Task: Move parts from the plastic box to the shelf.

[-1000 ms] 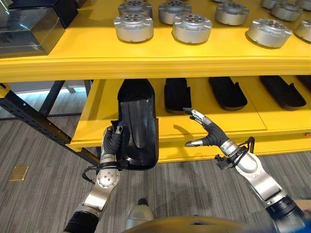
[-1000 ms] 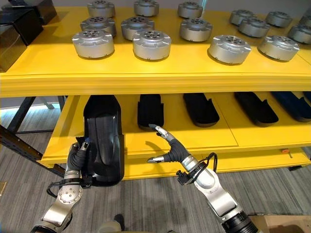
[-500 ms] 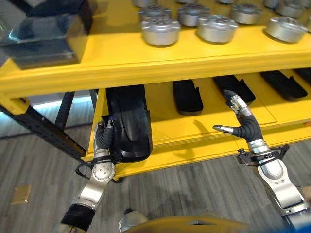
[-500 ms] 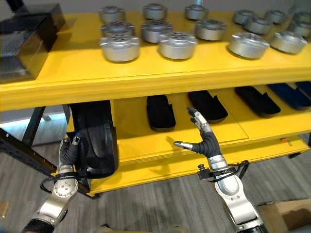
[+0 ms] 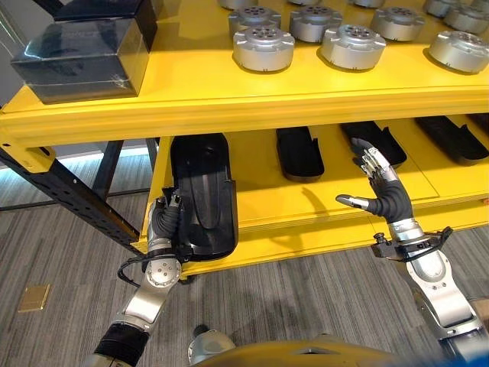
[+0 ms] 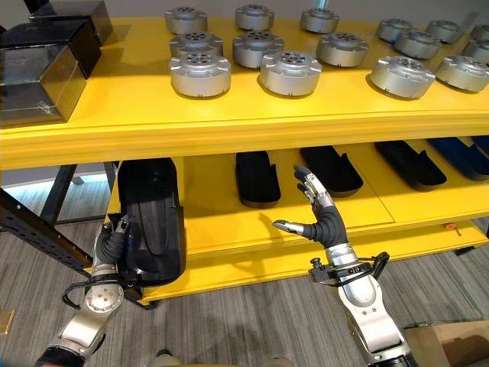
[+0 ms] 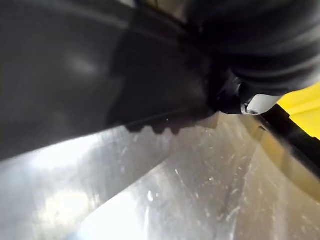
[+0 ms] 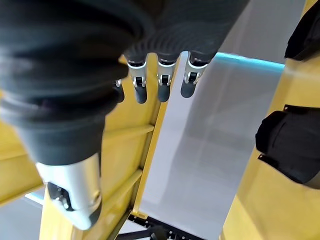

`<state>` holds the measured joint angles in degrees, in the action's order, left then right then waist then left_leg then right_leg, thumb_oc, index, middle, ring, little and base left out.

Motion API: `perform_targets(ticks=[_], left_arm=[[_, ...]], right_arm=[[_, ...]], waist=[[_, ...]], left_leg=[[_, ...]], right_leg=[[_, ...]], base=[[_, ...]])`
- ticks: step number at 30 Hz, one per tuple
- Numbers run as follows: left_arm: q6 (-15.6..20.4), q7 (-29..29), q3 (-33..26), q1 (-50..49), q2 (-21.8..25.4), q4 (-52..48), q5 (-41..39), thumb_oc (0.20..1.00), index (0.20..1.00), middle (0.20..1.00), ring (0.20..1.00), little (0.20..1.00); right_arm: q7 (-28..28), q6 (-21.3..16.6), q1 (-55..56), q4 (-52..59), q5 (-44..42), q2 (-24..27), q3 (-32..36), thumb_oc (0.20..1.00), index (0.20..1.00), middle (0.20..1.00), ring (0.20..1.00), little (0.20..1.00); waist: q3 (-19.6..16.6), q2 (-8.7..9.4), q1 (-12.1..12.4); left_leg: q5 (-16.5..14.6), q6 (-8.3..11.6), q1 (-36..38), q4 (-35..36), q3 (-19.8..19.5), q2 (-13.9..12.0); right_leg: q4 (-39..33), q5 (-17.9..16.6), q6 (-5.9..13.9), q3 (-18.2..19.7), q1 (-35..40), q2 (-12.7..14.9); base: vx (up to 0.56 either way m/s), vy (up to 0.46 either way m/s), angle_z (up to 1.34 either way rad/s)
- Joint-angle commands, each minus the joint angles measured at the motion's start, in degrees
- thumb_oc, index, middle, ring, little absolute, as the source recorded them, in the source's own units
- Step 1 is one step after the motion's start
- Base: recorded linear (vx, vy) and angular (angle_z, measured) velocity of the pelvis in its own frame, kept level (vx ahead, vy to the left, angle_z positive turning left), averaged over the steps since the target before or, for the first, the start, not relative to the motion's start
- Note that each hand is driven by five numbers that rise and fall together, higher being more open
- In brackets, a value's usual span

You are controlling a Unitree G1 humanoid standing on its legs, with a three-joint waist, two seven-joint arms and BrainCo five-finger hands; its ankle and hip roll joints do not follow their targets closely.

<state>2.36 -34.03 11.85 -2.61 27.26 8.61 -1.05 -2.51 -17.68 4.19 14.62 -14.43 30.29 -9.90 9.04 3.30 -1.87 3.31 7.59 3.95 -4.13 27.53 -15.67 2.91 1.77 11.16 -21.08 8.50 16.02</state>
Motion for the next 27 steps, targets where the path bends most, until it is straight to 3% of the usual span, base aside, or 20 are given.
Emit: perform_targets(ticks=[1, 3, 8, 16, 27], left_arm=[[0.5, -3.02, -0.69, 8.35, 0.27, 1.55, 1.38, 0.2, 0.2, 0.2, 0.2, 0.2], [0.21, -3.83, -0.18, 9.49, -0.1, 3.35, 1.88, 0.2, 0.2, 0.2, 0.2, 0.2], [-4.51, -4.85, 0.8, 12.35, -0.26, 8.27, 2.87, 0.2, 0.2, 0.2, 0.2, 0.2], [-7.02, -7.59, 2.6, 16.55, -0.6, 16.79, 4.96, 0.2, 0.2, 0.2, 0.2, 0.2], [-10.69, -9.31, -2.13, 13.66, 3.23, 21.06, 9.84, 0.2, 0.2, 0.2, 0.2, 0.2]], right_arm=[[0.71, -0.81, -3.74, 2.38, -1.83, 1.42, 0.86, 1.0, 1.0, 1.0, 1.0, 1.0], [0.91, -0.25, -4.33, 1.97, -1.35, 1.2, 0.12, 1.0, 1.0, 1.0, 1.0, 1.0], [2.88, 2.74, -4.36, 2.15, -1.77, 1.03, -0.95, 1.0, 1.0, 1.0, 1.0, 1.0], [4.16, 5.4, -4.36, 2.2, -0.46, 1.39, -2.34, 1.0, 1.0, 1.0, 1.0, 1.0], [9.41, 9.25, 2.01, 4.99, -2.68, 3.31, 2.71, 1.0, 1.0, 1.0, 1.0, 1.0]], waist=[[-0.92, -2.14, 0.19], [-0.97, -2.32, -0.03], [-0.98, -2.76, -1.25], [0.9, -3.02, -3.17], [0.93, -2.83, -4.22]], left_leg=[[-1.49, -0.06, 1.55, -1.65, -4.55, -2.23], [-1.38, 0.0, 1.68, -1.75, -4.29, -2.45], [-1.23, 0.18, 1.79, -2.86, -3.61, -3.2], [-2.13, -0.01, -0.24, -6.67, -2.75, -4.34], [-3.01, -0.32, -0.21, -9.6, -3.0, -4.23]], right_leg=[[5.77, 2.17, -2.52, 1.18, -2.94, -2.15], [6.02, 2.3, -2.6, 1.15, -2.91, -2.17], [7.58, 2.76, -2.69, 1.46, -3.44, -2.22], [10.38, 2.69, -2.09, 3.35, -6.37, -1.62], [11.8, 2.72, -1.74, 4.27, -5.72, -0.95]], base=[[0.09, 0.017, 0.0], [0.1, 0.019, -0.04], [0.14, 0.025, -0.1], [0.11, 0.029, -0.19], [0.13, 0.022, -0.07]])
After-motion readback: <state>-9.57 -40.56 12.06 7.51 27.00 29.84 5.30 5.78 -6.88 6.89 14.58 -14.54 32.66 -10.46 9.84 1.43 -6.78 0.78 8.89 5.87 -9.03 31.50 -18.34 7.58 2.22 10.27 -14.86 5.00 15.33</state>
